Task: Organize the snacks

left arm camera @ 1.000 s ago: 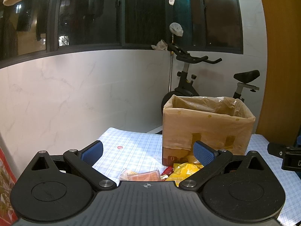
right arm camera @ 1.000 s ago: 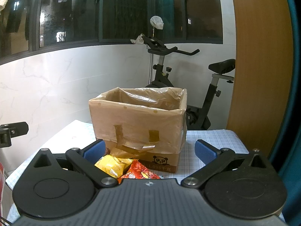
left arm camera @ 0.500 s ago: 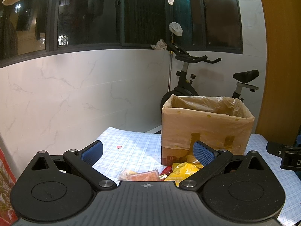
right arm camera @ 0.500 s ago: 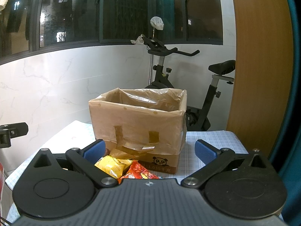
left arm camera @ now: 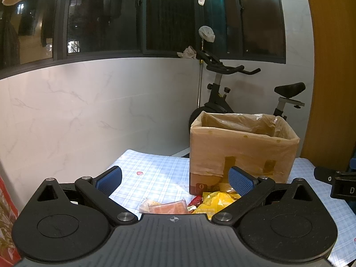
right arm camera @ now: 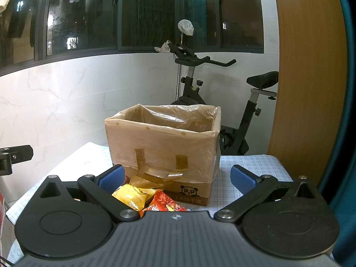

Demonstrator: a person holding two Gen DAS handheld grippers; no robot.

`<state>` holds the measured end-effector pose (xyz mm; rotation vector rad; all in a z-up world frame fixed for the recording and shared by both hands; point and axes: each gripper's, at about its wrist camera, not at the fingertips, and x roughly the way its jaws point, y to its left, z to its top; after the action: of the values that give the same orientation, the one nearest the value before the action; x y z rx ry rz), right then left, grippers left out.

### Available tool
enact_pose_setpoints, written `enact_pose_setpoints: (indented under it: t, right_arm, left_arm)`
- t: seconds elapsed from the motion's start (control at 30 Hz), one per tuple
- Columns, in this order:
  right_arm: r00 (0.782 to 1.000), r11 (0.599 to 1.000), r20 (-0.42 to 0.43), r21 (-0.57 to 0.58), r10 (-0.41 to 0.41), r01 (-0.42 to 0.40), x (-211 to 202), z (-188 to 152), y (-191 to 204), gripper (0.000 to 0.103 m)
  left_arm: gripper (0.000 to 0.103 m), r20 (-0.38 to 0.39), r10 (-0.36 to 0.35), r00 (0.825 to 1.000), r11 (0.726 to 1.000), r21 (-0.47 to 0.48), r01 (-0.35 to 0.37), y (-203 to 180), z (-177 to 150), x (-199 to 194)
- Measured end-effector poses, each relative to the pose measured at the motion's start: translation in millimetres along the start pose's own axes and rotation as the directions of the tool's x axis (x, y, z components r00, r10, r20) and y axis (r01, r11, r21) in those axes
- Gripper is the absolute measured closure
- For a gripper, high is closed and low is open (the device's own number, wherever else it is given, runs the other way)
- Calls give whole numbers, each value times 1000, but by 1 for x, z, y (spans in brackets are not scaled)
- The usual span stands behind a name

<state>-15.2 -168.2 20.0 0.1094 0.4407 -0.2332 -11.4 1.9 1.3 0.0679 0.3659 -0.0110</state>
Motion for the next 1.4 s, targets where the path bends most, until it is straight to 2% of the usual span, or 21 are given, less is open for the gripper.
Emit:
enact_pose_setpoints:
  t: [1.03, 1.23, 1.4]
  right_arm:
    - [1000, 1000, 8, 11, 3, -3, 1, -1, -4, 0]
    - [999, 998, 38, 62, 25, -28, 1, -11, -16, 0]
    - [999, 998, 31, 61, 33, -35, 8, -27, -24, 0]
  left_arm:
    - [0, -22, -4, 1000, 1000, -12, 3, 3, 0, 4]
    - [0, -22, 40, 999, 999, -13, -40, 8, -5, 12]
    - [0, -34, 48, 998, 999, -25, -49, 14, -17, 24]
